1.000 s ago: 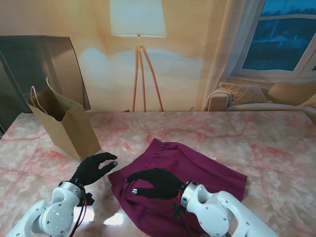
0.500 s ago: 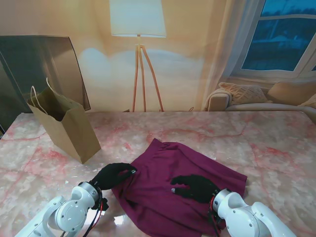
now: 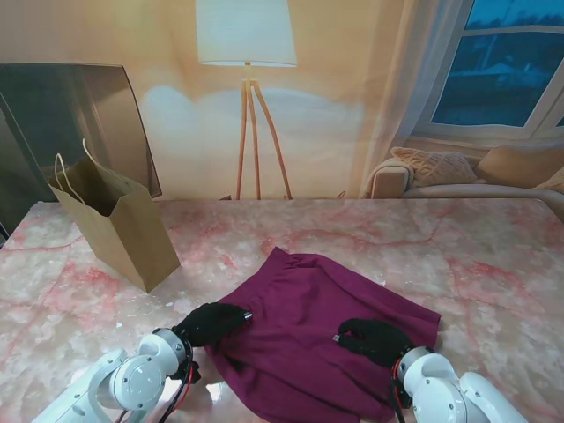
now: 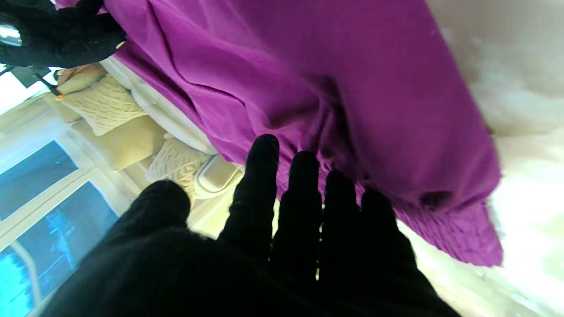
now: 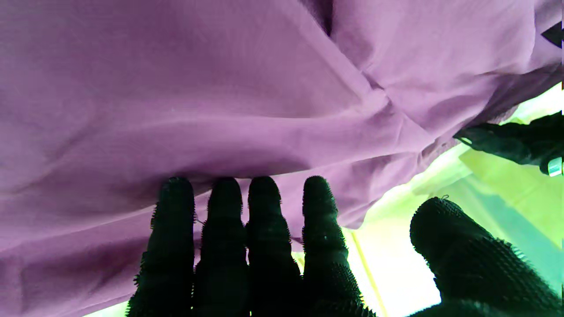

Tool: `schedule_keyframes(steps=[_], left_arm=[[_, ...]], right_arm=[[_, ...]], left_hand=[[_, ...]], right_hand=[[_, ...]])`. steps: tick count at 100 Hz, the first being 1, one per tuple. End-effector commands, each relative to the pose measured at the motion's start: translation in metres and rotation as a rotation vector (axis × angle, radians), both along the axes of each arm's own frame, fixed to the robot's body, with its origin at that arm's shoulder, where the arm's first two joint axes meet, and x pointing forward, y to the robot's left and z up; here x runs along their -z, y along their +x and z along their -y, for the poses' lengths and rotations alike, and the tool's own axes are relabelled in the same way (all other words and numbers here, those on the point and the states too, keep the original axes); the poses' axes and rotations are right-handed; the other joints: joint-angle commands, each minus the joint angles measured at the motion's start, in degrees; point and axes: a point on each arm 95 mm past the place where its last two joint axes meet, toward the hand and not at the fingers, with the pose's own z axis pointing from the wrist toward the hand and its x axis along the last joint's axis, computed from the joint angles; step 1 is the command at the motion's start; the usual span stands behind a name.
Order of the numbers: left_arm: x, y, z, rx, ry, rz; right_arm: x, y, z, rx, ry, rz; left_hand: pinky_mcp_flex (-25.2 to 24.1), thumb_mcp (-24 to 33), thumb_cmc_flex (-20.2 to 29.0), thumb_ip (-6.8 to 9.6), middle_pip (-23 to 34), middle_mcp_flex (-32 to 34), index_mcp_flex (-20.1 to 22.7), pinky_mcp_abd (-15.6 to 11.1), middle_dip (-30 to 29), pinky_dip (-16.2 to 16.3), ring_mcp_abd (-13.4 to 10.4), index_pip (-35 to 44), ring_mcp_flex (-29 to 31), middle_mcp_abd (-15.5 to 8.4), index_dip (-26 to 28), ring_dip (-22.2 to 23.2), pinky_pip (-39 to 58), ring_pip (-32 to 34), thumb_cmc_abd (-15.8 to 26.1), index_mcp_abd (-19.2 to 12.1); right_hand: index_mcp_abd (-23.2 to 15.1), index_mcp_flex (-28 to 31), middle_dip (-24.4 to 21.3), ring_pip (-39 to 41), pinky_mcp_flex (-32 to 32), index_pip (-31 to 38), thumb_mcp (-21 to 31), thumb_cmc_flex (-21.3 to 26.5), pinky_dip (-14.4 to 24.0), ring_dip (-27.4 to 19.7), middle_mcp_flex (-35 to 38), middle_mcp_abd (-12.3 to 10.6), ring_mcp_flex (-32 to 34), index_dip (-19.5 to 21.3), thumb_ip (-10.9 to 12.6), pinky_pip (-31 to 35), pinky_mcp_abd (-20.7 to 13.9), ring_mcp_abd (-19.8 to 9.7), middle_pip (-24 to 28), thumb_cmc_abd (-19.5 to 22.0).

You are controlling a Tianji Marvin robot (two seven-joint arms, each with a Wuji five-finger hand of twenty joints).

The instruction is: Fold the socks and the shorts into the kraft paper bag

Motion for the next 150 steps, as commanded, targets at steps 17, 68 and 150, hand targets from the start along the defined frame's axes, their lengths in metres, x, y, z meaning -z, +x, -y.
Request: schedule_keyframes(steps=[17, 68, 150], left_arm=[[0.008, -0.007, -0.012, -0.038, 0.056, -0.065], [0.000, -0.047, -0.047, -0.153, 0.110, -0.094], [-0.049, -0.027, -0.049, -0.241, 0.043, 0.245]], right_arm=[[0.015, 0.022, -0.005, -0.011, 0.010, -0.053], [0.015, 0.103, -0.053, -0.141, 0.069, -0.092], [-0.030, 0.038, -0.053, -0.267, 0.183, 0.221]], left_hand=[[0.63, -9.06, 4.79, -2.64, 0.44, 0.55, 1.20, 6.02, -0.61, 1.46, 6.38, -0.67, 1.55, 4.02, -1.37, 0.13, 3.36, 2.39, 6.62, 2.74], [2.54, -10.04, 4.67, -2.39, 1.40, 4.06, 3.30, 10.23, -0.43, 4.44, 11.25, -1.22, 4.74, 7.97, -1.95, 1.40, 9.53, 5.63, 7.79, 5.93], [3.51, -7.92, 4.52, -1.97, 0.88, 5.74, 4.16, 8.94, 1.39, 4.08, 7.37, 1.79, 6.04, 2.66, 0.19, 1.83, 9.33, 4.69, 2.31, -0.23]], right_hand=[[-0.21, 0.26, -0.67, 1.39, -0.65, -1.22, -1.69, -0.18, 0.48, 0.08, 0.29, 0.98, 1.00, -0.58, -2.32, 0.72, 0.38, 3.29, -0.89, 1.44], [-0.80, -1.55, -0.67, 0.30, -2.82, -1.02, -0.89, -0.92, -0.70, -0.68, -2.71, 0.00, -2.09, -0.18, -2.18, -0.86, -0.89, 1.74, -1.18, 1.48], [-2.58, 4.27, 2.90, 4.06, 3.19, 2.76, 4.18, -0.73, 0.14, 1.64, 3.30, -3.13, 6.41, 0.81, -2.52, 0.60, -3.66, -0.04, 7.00, -0.89]])
